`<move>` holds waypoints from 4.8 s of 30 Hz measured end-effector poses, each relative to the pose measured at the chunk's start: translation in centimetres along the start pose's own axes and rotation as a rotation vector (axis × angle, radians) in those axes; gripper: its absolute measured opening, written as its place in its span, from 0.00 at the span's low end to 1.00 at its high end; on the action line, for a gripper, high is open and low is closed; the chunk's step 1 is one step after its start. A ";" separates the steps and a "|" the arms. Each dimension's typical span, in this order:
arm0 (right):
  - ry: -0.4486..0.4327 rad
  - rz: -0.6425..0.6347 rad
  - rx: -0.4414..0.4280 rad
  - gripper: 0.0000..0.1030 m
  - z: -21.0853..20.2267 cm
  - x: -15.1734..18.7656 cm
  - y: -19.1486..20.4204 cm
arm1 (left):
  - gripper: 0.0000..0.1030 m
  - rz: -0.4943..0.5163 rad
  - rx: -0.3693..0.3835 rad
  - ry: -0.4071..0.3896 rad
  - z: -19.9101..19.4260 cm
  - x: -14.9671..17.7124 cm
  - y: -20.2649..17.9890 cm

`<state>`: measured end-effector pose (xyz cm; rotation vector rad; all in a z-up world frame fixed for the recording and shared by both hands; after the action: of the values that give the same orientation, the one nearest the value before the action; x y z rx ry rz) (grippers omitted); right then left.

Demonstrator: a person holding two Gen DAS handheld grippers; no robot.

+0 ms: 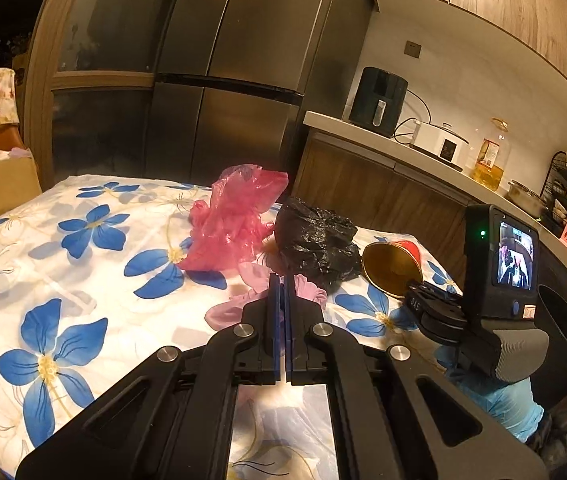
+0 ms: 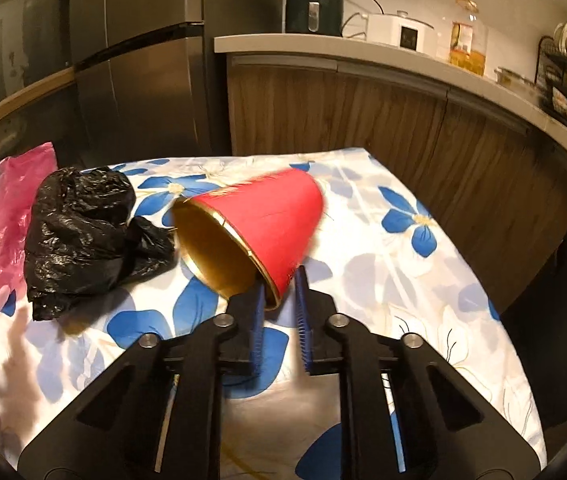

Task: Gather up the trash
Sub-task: 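Grasp the pink glove with the left gripper while the right gripper grasps the red cup rim, then carry the pink glove and red cup in both grippers over the bin, then open both grippers to drop the glove and cup into the bin, then move both open grippers back toward the pink and black bags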

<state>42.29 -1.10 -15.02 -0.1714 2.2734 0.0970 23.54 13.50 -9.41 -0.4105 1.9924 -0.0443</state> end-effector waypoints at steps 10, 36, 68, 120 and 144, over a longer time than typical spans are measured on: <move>-0.083 0.005 -0.007 0.05 -2.9 -0.2 -0.8 | 0.01 0.002 -0.004 0.008 0.2 0.2 -0.1; -0.196 0.086 -0.024 0.05 -16.4 2.9 -10.5 | 0.01 0.076 0.055 -0.033 -5.0 -0.4 -6.7; -0.282 0.367 0.305 0.05 -22.7 5.4 -34.9 | 0.01 0.350 0.553 -0.065 -5.6 1.4 -36.4; -0.270 0.368 0.288 0.72 -22.6 6.2 -35.1 | 0.92 0.336 0.399 0.016 -1.7 3.8 -33.3; -0.304 0.267 0.190 0.74 -22.6 4.6 -24.2 | 0.94 0.248 0.224 -0.038 -3.5 1.2 -21.1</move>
<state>26.16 -28.26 -4.19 0.2334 1.9765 0.0424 25.59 -7.19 -4.44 -0.0194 1.9616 -0.1015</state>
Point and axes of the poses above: each gripper's, at about its wrist camera, not at the fingertips, and z roughly the way its jaws point, y to its left, x to its underside, the point moved 6 cm from there along z, roughly the way its jaws point, and after that the axes turned 2 degrees about z, right-handed, at the moved point
